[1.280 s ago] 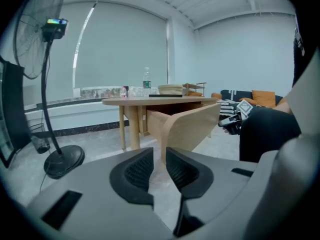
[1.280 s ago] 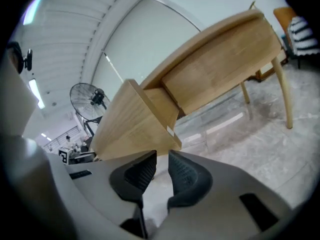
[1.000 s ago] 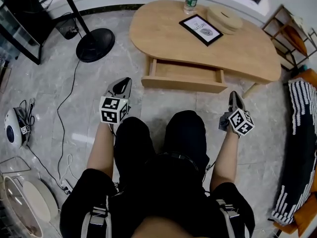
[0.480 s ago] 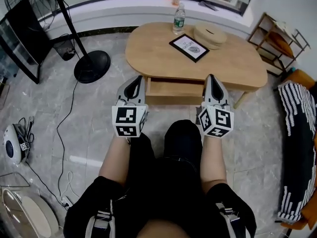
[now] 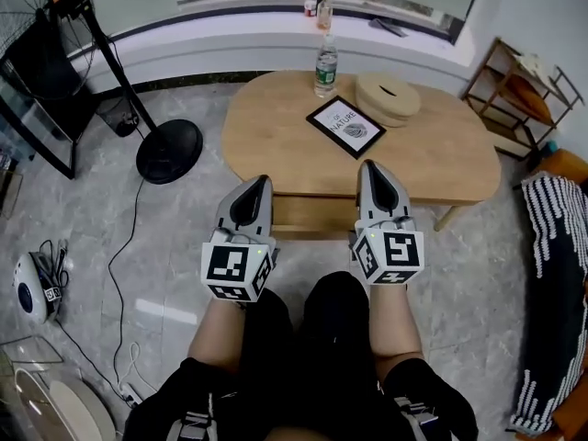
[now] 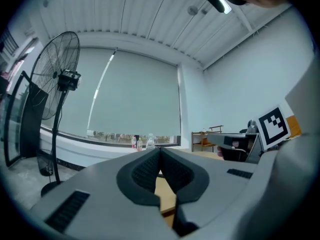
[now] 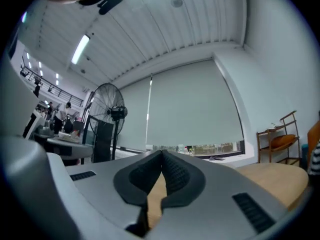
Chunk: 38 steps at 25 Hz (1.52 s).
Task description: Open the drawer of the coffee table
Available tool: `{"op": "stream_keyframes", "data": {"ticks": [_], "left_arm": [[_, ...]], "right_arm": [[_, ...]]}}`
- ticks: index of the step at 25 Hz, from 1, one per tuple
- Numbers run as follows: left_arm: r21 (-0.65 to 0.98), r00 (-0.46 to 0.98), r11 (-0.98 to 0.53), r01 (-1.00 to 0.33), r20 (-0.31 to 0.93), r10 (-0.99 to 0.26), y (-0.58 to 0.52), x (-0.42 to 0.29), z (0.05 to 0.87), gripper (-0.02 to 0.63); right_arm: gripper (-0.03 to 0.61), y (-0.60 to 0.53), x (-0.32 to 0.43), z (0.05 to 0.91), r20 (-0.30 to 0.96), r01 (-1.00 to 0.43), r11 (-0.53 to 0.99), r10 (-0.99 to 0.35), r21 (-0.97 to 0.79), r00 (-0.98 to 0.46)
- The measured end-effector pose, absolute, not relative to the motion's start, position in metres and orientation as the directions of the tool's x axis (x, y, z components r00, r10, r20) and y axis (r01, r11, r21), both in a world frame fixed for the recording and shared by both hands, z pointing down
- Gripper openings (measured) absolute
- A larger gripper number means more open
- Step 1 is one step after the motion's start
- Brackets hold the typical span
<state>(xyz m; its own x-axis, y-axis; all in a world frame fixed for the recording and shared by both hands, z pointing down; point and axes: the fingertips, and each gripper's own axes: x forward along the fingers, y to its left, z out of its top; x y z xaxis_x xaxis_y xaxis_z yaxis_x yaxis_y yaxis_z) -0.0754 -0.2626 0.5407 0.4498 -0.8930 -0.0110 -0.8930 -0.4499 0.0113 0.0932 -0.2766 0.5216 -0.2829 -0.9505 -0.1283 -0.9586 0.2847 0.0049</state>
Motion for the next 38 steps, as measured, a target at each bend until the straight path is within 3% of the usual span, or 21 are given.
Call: {"op": "stream_keyframes", "data": {"ticks": [4, 8, 15, 20, 25, 38], "left_arm": [[-0.023, 0.456, -0.457, -0.889, 0.047, -0.889, -0.293, -0.06, 0.466, 0.018], [-0.012, 0.445, -0.447, -0.894, 0.087, -0.891, -0.306, -0.068, 0.357, 0.018], [0.025, 0.454, -0.454, -0.891, 0.091, -0.886, -0.311, -0.066, 0.125, 0.018], [0.017, 0.433, -0.433, -0.901, 0.088, -0.897, -0.322, -0.053, 0.005, 0.018], [0.01, 0.4, -0.4, -0.916, 0.072, -0.914, -0.331, -0.049, -0.039, 0.018], [-0.067, 0.397, -0.4, -0.914, 0.054, -0.916, -0.348, -0.095, -0.065, 0.018]], "right_arm": [[0.012, -0.307, 0.075, 0.46, -0.066, -0.944, 0.33, -0.941, 0.028, -0.331], [0.012, -0.325, 0.056, 0.343, -0.045, -0.943, 0.327, -0.943, 0.062, -0.33], [0.012, -0.329, 0.067, 0.094, -0.101, -0.956, 0.292, -0.952, -0.012, -0.289], [0.012, -0.328, 0.087, -0.017, -0.113, -0.953, 0.296, -0.951, -0.061, -0.288], [0.014, -0.333, 0.092, -0.067, -0.148, -0.943, 0.329, -0.936, -0.041, -0.32], [0.012, -0.353, 0.065, -0.084, -0.183, -0.959, 0.282, -0.945, -0.034, -0.272]]}}
